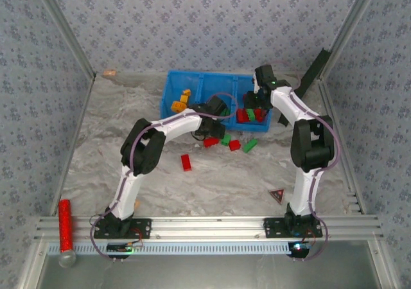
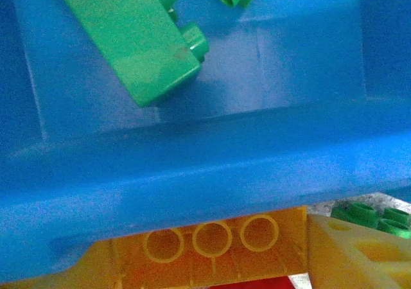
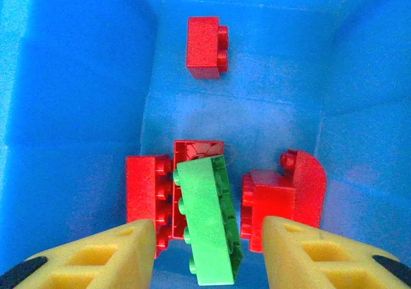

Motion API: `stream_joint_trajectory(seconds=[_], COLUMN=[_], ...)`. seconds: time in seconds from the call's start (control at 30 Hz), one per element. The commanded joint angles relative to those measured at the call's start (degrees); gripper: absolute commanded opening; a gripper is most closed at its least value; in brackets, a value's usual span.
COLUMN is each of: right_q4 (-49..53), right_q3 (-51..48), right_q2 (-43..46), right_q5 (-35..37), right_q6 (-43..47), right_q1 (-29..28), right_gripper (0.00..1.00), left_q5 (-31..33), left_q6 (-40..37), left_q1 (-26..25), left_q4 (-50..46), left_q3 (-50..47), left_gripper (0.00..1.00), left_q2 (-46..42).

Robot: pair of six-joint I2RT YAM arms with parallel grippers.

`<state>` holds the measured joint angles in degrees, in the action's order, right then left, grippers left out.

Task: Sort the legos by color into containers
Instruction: Move the legos to the center of the table.

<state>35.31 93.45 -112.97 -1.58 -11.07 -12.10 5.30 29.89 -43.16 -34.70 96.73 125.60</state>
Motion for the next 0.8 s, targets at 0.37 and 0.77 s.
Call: stream_joint_trajectory(seconds=[0.37, 0.77], right_q4=[0.54, 1.23], right_q3=[-2.31, -1.98], right_q2=[4.68, 3.25], right_q5=[-1.01, -2.54], right_q6=[0.97, 2.08], right_q1=[0.43, 0.33], right_gripper=[0.49, 0.53], left_q5=[2.87, 3.00], left_q6=[2.68, 1.25], left_q1=[-0.28, -0.98], left_q4=[-7.81, -10.24], left_q3=[-18.80, -14.61], left_gripper=[0.67, 0.68], left_q2=[-7.42, -13.30])
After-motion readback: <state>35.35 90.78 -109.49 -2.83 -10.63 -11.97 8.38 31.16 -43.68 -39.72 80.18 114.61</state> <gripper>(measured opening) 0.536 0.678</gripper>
